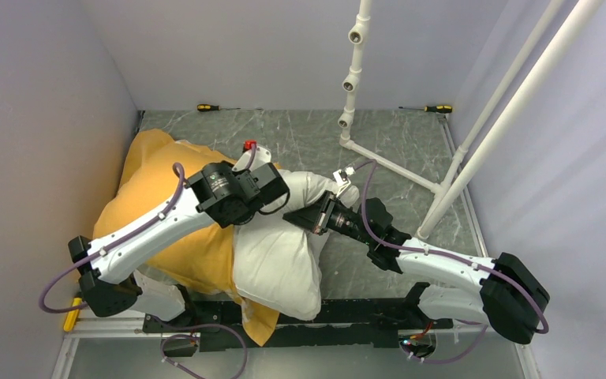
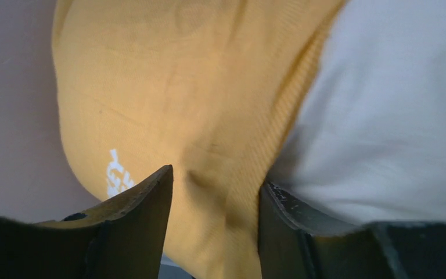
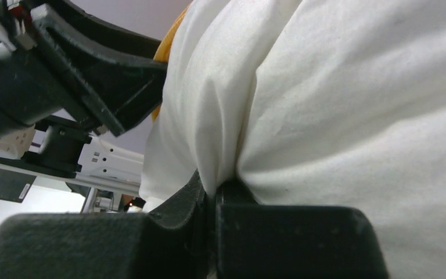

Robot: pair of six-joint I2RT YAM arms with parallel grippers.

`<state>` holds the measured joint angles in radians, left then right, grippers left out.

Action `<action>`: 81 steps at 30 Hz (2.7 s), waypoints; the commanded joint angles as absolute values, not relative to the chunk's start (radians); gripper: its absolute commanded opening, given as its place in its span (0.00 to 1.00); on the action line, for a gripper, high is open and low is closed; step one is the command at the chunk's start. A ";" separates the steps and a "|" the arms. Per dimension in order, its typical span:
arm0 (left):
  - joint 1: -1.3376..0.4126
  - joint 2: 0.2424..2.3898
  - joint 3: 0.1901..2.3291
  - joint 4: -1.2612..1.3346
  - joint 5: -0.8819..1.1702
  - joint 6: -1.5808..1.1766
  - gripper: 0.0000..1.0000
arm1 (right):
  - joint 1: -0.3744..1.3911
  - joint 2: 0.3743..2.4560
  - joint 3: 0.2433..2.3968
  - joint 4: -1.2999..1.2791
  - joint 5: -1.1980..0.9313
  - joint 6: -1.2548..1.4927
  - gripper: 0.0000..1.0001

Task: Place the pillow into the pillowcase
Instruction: Stuff the pillow into the pillowcase.

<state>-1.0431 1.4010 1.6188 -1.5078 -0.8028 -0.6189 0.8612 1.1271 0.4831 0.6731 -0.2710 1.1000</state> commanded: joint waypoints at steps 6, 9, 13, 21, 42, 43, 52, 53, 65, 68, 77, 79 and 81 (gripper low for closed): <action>-0.866 1.340 1.608 -1.483 -0.858 -0.489 0.67 | 0.864 1.130 0.465 0.712 -0.262 1.111 0.00; -0.826 1.350 1.567 -1.420 -0.813 -0.429 0.64 | 0.864 1.130 0.459 0.716 -0.261 1.117 0.00; -0.814 1.383 1.510 -1.339 -0.744 -0.361 0.48 | 0.864 1.133 0.464 0.708 -0.263 1.114 0.00; -0.849 1.410 1.663 -1.319 -0.644 -0.351 0.00 | 0.864 1.150 0.478 0.724 -0.288 1.121 0.00; -0.920 1.431 1.967 -0.811 0.307 -0.469 0.00 | 0.864 1.146 0.557 1.002 -0.271 1.164 0.00; -0.929 1.444 1.976 -0.800 0.317 -0.474 0.00 | 0.867 1.151 0.557 1.038 -0.264 1.171 0.00; -0.966 1.471 1.945 -0.755 0.289 -0.512 0.00 | 0.928 1.262 0.525 1.120 -0.169 1.133 0.00; -0.966 1.462 1.937 -0.785 0.252 -0.508 0.00 | 0.928 1.281 0.506 1.139 -0.151 1.141 0.00; -0.965 1.103 1.671 -1.306 -0.350 -0.742 0.85 | 0.860 1.224 0.563 0.717 -0.058 1.061 0.00; -0.963 0.984 1.530 -1.362 -0.378 -0.869 0.89 | 0.803 1.260 0.660 0.577 -0.138 1.002 0.07; -0.952 0.878 1.290 -1.390 -0.444 -1.023 0.99 | 0.610 1.257 0.997 -0.110 -0.187 0.735 0.61; -0.913 0.879 1.248 -1.377 -0.435 -1.027 0.99 | 0.602 1.204 1.040 -0.233 -0.126 0.695 0.84; -0.828 0.866 1.194 -1.306 -0.377 -1.001 0.99 | 0.595 1.161 1.045 -0.284 -0.128 0.687 0.96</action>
<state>-0.9318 0.8753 1.2617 -1.3720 -0.3843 -0.9649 0.5995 1.2678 0.9749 -0.0330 -0.1741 0.7933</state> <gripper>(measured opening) 0.993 0.880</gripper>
